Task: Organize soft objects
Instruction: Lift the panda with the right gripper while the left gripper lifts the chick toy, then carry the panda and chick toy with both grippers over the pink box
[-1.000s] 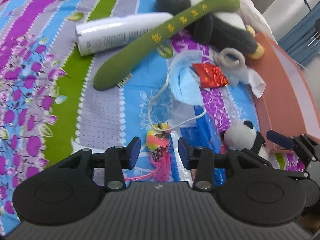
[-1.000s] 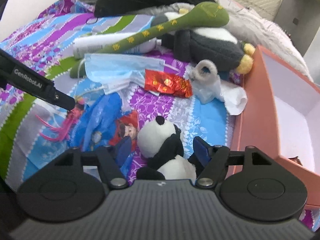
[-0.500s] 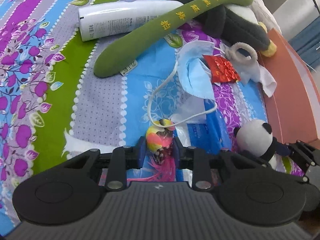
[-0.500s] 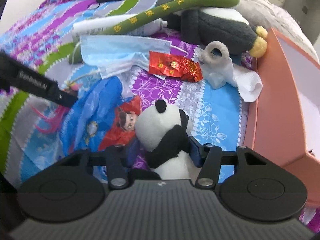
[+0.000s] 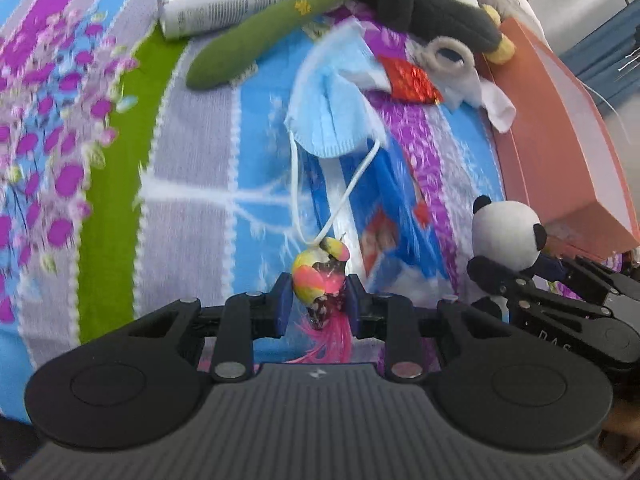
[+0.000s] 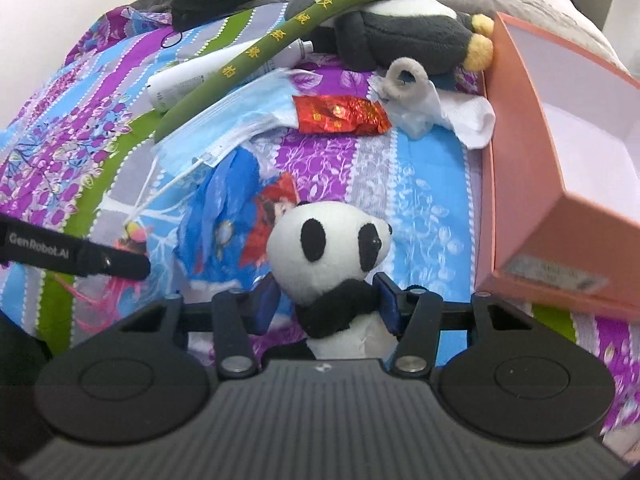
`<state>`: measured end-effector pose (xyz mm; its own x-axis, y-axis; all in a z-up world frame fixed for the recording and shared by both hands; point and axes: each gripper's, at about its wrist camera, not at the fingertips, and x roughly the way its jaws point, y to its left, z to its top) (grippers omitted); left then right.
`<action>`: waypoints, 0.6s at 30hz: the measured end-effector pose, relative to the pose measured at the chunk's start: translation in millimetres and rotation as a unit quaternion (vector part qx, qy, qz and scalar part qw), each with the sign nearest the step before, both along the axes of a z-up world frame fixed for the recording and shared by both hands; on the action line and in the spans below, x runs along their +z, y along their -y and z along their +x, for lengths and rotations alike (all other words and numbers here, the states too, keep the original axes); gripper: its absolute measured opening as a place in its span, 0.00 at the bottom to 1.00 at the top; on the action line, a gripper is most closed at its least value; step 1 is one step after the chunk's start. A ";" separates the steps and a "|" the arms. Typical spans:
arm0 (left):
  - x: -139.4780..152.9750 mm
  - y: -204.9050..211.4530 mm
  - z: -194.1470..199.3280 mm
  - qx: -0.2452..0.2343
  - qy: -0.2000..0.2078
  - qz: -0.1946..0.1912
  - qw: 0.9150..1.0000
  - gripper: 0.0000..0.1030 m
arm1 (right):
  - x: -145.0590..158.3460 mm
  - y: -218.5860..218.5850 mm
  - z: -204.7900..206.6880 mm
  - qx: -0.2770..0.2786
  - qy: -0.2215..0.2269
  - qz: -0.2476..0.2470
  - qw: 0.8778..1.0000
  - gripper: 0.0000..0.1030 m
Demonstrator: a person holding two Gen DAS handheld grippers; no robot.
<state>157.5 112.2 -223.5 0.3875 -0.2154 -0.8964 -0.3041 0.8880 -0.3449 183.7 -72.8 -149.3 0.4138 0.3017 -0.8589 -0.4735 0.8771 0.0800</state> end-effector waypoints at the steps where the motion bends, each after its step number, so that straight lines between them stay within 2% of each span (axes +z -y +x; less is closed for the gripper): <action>1: -1.8 1.1 -3.2 0.000 -0.002 -0.006 1.000 0.31 | 0.5 1.8 -2.8 -0.004 -0.002 0.004 1.000 0.53; 7: -17.7 1.4 -12.6 0.009 -0.023 -0.074 0.997 0.31 | 2.9 11.0 -14.9 -0.023 -0.007 0.020 1.000 0.53; 11: -8.9 3.8 -14.9 0.005 -0.010 -0.068 0.998 0.31 | 8.0 18.0 -18.7 -0.030 -0.001 0.021 0.999 0.53; 18: 31.4 16.9 -6.3 -0.018 0.036 -0.019 0.999 0.31 | 31.1 25.8 -19.5 -0.040 0.026 0.037 0.998 0.53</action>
<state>151.2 95.3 -192.2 0.4424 -0.2634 -0.8573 -0.2457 0.8837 -0.3984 164.3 -98.6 -118.2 0.4821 0.3281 -0.8124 -0.4081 0.9046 0.1232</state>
